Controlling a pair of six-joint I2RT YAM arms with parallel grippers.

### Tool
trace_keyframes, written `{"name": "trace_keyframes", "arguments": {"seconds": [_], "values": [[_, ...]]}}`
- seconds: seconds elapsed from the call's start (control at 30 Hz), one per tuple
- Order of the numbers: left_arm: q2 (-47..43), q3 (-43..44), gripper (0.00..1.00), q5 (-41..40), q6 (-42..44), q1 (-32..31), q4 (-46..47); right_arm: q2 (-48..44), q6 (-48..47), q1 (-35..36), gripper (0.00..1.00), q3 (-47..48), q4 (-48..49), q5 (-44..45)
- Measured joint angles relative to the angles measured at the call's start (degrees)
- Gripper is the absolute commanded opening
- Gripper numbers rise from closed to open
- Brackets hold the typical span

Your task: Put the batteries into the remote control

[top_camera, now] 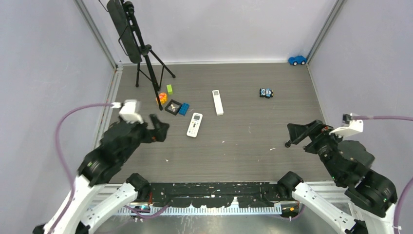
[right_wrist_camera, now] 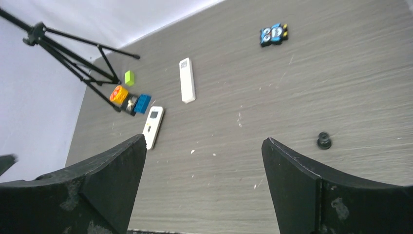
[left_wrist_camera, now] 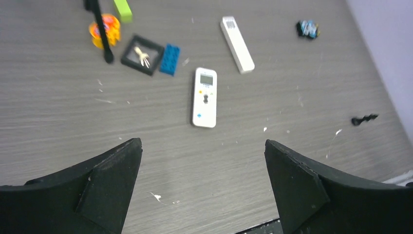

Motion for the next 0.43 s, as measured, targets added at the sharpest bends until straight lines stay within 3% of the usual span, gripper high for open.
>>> {"name": "trace_keyframes", "arguments": {"seconds": [0.17,0.43], "values": [[-11.54,3.76,1.00,-5.49,4.42,0.00,-5.01,0.00,-4.46,0.00,0.93,4.70,-1.33,4.59],[-14.97,6.25,1.00,-11.41,8.70,0.00,-11.47,0.96,-7.43,0.00,0.93,10.27,-2.34,9.81]]}}
